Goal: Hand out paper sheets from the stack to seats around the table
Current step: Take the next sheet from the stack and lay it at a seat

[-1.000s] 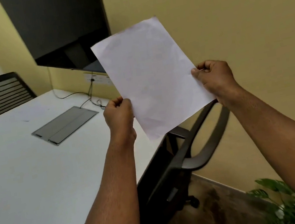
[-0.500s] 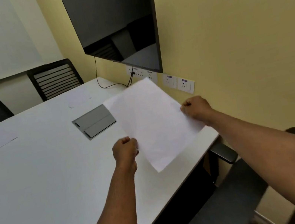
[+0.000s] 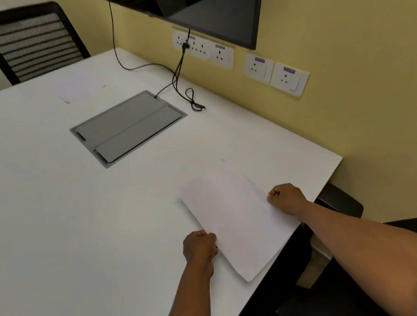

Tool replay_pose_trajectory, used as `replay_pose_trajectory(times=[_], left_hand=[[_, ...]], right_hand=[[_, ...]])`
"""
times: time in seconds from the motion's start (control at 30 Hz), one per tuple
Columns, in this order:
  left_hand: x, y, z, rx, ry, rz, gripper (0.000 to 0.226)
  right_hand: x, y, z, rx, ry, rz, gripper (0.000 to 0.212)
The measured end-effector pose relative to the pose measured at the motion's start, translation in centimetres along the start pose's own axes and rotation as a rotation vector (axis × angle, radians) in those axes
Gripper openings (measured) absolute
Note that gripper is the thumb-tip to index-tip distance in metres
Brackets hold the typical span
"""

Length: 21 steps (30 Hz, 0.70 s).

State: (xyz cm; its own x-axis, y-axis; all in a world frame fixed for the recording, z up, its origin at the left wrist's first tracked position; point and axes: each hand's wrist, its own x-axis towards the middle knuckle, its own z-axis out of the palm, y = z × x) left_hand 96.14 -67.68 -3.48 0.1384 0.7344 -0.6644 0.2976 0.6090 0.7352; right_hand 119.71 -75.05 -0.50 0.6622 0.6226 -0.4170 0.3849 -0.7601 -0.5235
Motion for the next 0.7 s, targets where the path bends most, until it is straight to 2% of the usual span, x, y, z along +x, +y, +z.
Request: replay_pose_trajectory(times=[0.07,0.17,0.3,0.4,0.47,0.53,0.63,0.7], left_hand=[[1.1,-0.8,-0.1,0.03,-0.007,-0.005,0.034],[2.2,-1.5,-0.2,0.084,-0.021,-0.001,0.032],[3.0,-2.2,0.2,0.094,-0.05,-0.007,0.023],[2.7,-2.7,0.4,0.174,0.019,0.023,0.005],[2.3,-3.3,0.7,0.423,0.098,0.166,0.039],[1.5,-4.0,0.9,0.66,0.092,0.354,0.064],[1.3,-5.0,1.4,0.902,0.059,0.449,0.07],[1.7,-5.1,1.5,0.928,0.063,0.438,0.067]], right_hand=[[1.0,0.8,0.7,-0.03,-0.005,0.009,0.016],[2.2,1.5,1.4,-0.036,0.011,0.017,0.018],[3.3,1.3,1.8,-0.017,0.062,0.039,0.019],[2.9,1.1,2.6,-0.115,0.136,0.046,0.029],[1.8,1.4,4.2,-0.24,0.176,-0.039,0.041],[0.2,1.9,6.5,-0.351,0.152,-0.169,0.05],[-1.5,3.2,9.7,-0.486,0.043,-0.264,0.065],[-1.6,3.9,10.6,-0.487,0.038,-0.252,0.07]])
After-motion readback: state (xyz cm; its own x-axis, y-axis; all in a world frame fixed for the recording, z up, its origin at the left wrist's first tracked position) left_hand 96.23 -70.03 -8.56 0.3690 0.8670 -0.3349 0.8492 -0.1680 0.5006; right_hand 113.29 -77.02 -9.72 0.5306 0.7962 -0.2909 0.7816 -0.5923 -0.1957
